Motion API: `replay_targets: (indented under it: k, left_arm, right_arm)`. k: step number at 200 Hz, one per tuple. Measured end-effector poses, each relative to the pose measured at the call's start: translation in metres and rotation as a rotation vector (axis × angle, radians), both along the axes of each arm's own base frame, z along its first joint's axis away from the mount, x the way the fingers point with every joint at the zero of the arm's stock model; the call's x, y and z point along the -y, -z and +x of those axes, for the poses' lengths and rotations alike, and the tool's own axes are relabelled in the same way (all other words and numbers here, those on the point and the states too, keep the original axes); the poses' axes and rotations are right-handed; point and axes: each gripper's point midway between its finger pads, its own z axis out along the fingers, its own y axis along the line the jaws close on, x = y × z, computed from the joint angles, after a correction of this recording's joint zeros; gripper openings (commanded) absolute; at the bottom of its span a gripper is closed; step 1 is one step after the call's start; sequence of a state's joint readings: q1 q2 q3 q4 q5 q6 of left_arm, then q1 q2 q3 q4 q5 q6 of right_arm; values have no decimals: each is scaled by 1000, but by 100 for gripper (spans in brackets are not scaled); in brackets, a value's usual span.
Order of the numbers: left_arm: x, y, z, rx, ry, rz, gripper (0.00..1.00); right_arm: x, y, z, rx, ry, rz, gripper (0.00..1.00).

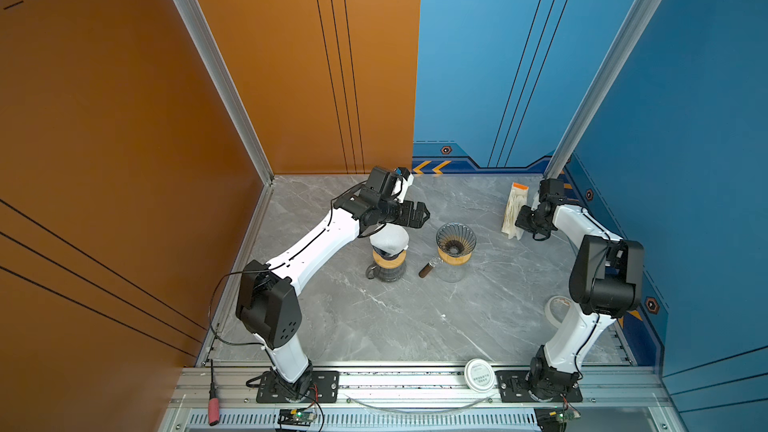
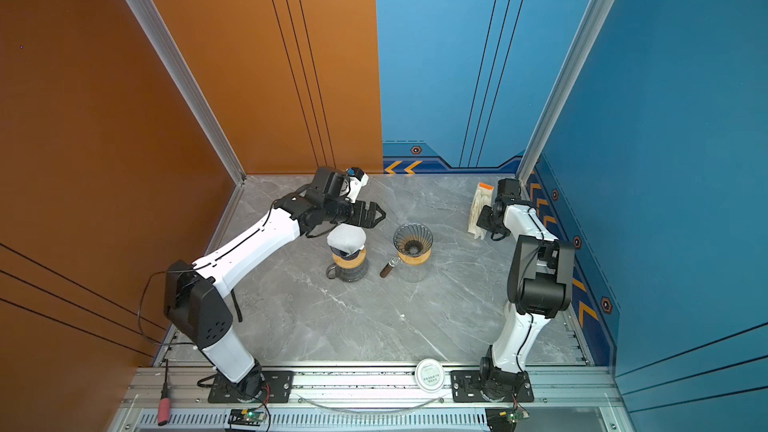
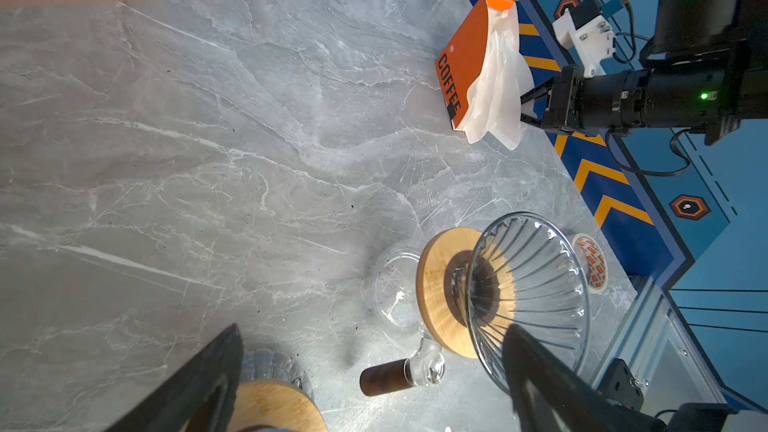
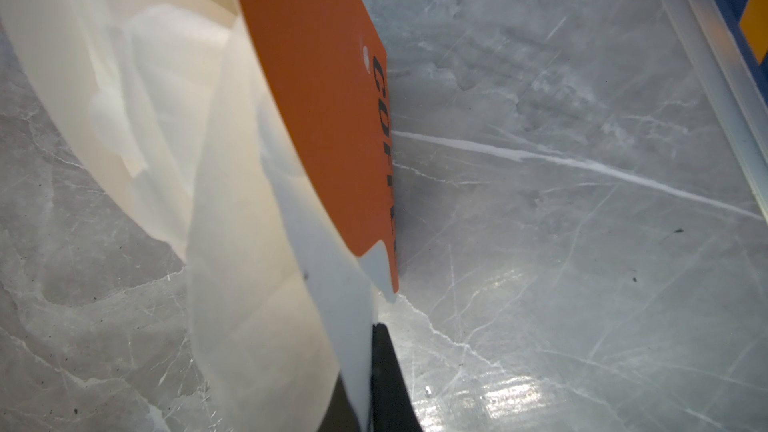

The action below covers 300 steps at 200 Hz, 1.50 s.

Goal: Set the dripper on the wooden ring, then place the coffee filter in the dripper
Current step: 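Pull one white paper filter out of the box with the right gripper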

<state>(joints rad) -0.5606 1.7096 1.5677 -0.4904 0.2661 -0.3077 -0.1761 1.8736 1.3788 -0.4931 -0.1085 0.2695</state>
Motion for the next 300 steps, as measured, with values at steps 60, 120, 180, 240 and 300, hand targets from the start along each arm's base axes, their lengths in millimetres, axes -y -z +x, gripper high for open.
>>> replay_targets:
  k: [60, 120, 180, 240, 300]
  left_arm:
    - [0, 0, 0, 0, 0, 0, 98]
    - [2, 0, -1, 0, 4, 0, 98]
    - [2, 0, -1, 0, 5, 0, 98]
    - [5, 0, -4, 0, 13, 0, 98]
    - [8, -5, -5, 11, 21, -6, 98]
  right_arm:
    - [0, -12, -4, 23, 1, -7, 0]
    - [-1, -59, -8, 123, 1, -25, 0]
    - [-6, -83, -24, 146, -5, -29, 0]
    - [-14, -108, -41, 170, -23, -25, 0]
    - [-38, -142, -64, 219, -88, 30, 0]
